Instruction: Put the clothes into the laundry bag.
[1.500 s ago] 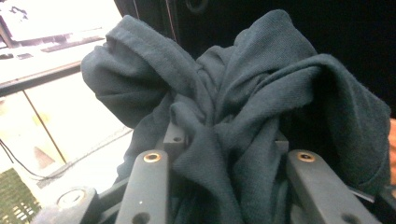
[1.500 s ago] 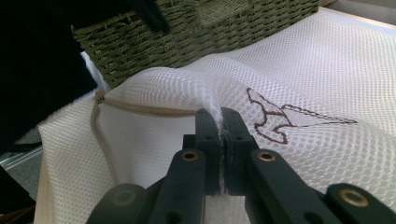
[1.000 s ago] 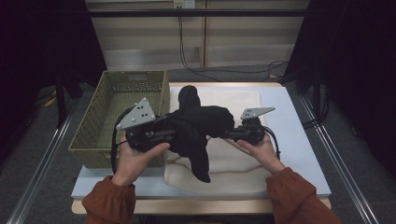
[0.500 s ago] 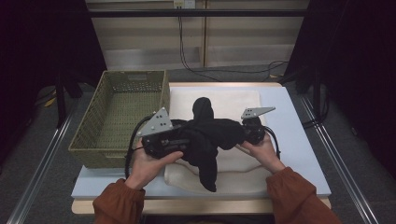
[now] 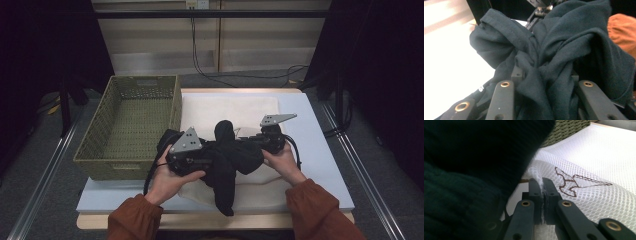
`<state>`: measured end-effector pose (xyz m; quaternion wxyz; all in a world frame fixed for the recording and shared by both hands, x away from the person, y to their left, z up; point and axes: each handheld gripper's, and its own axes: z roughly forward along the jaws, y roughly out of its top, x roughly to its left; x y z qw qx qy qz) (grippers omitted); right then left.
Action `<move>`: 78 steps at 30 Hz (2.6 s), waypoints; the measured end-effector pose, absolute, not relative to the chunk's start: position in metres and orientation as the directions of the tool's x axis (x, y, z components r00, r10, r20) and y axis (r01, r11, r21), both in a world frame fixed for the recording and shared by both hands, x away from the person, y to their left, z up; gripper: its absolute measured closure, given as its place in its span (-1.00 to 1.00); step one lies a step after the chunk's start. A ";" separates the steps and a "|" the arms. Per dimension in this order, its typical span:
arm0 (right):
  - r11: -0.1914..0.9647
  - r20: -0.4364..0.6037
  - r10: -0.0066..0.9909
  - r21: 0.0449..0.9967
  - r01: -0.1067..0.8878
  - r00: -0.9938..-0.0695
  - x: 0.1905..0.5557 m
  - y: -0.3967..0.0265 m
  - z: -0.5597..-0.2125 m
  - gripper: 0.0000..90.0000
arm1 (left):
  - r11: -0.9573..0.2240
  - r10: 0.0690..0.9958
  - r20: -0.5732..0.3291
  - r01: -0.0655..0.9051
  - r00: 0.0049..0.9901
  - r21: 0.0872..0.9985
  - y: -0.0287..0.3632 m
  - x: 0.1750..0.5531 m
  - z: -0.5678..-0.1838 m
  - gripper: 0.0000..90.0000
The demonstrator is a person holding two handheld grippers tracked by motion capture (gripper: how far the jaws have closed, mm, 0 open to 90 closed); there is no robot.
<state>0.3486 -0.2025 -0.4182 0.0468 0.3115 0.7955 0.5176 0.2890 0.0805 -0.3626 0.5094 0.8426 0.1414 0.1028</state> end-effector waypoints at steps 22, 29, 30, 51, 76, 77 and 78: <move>0.290 0.242 0.578 0.832 0.474 -0.779 0.350 -0.196 -0.429 0.95 | -0.560 0.305 0.025 0.158 0.952 0.813 0.045 0.297 -0.408 0.41; 0.294 0.227 0.581 0.836 0.462 -0.781 0.349 -0.195 -0.428 0.95 | -0.598 0.305 0.019 0.176 0.952 0.782 0.035 0.297 -0.423 0.40; 0.297 0.227 0.580 0.836 0.462 -0.783 0.349 -0.195 -0.428 0.95 | -0.610 0.301 0.022 0.175 0.953 0.773 0.033 0.297 -0.425 0.40; 0.279 0.215 0.568 0.858 0.432 -0.795 0.342 -0.196 -0.415 0.95 | -0.645 0.303 -0.027 0.226 0.953 0.730 0.014 0.302 -0.463 0.34; 0.282 0.224 0.557 0.855 0.436 -0.800 0.341 -0.196 -0.416 0.95 | -0.618 0.281 -0.041 0.214 0.959 0.757 0.028 0.289 -0.448 -0.47; 0.282 0.222 0.559 0.855 0.435 -0.799 0.341 -0.195 -0.417 0.95 | -0.633 0.281 -0.029 0.208 0.959 0.745 0.027 0.289 -0.450 -0.43; 0.284 0.220 0.559 0.855 0.434 -0.799 0.341 -0.195 -0.417 0.95 | -0.644 0.290 -0.009 0.203 0.957 0.738 0.025 0.290 -0.451 -0.31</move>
